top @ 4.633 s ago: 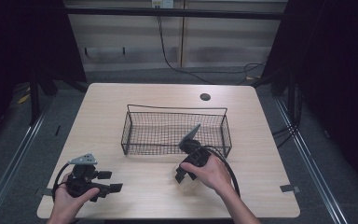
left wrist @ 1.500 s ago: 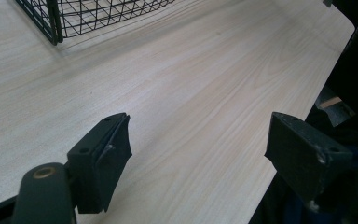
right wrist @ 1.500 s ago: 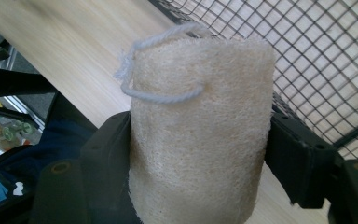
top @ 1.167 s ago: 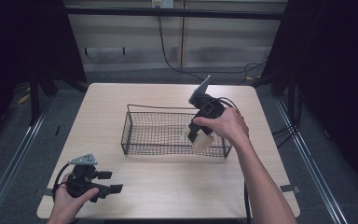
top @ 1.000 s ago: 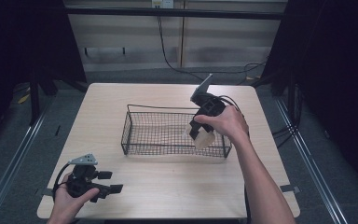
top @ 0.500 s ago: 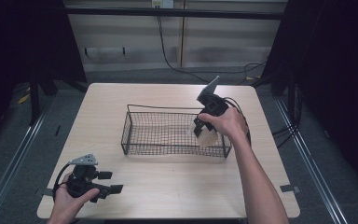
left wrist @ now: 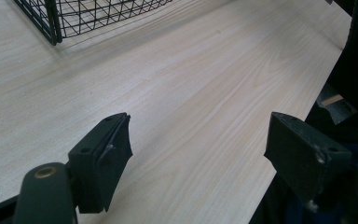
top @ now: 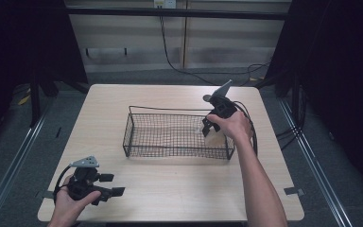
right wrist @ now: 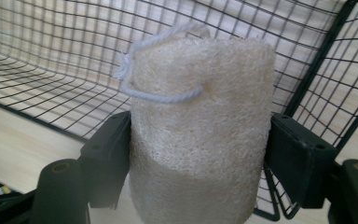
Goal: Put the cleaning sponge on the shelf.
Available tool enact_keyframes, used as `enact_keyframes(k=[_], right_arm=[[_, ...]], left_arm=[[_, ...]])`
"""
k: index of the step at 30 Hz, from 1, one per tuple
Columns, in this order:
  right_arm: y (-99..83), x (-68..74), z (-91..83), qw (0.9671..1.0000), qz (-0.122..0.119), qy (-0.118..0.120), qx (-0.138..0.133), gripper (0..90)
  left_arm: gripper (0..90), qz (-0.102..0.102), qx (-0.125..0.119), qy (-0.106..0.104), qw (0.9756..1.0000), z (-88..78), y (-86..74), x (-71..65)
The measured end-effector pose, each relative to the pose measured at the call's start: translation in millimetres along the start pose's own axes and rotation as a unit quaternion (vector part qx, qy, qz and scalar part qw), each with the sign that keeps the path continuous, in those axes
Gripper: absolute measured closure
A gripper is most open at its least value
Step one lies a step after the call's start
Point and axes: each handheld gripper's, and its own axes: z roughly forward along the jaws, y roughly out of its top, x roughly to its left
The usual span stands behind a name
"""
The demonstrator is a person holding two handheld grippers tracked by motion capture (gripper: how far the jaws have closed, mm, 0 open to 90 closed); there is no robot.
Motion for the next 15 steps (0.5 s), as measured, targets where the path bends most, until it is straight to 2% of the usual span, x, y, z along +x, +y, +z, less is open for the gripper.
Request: enact_keyframes(k=[2,4,8,10,15], right_arm=[[0.1,-1.1,2.3,1.0,0.0,0.001,0.004,27.2],[-0.1,-4.3,6.5,0.9999,0.008,0.006,-0.003,27.2],[-0.2,-10.5,12.4,0.9997,0.025,0.002,-0.001,27.1],[-0.5,-12.7,14.2,0.9992,0.038,-0.003,-0.009,27.1],[-0.7,-17.3,24.5,0.9988,0.048,-0.003,-0.006,27.1]], left_arm=[[21.9,0.001,-0.001,0.0,1.0,-0.1,0.0,-0.1],[21.9,0.001,-0.001,0.002,1.0,0.1,0.0,-0.4],[21.9,0.001,-0.001,0.002,1.0,0.1,0.0,-0.3],[21.9,0.001,0.0,0.002,1.0,0.2,0.1,0.0],[21.9,0.001,0.0,0.002,1.0,0.4,0.0,-0.2]])
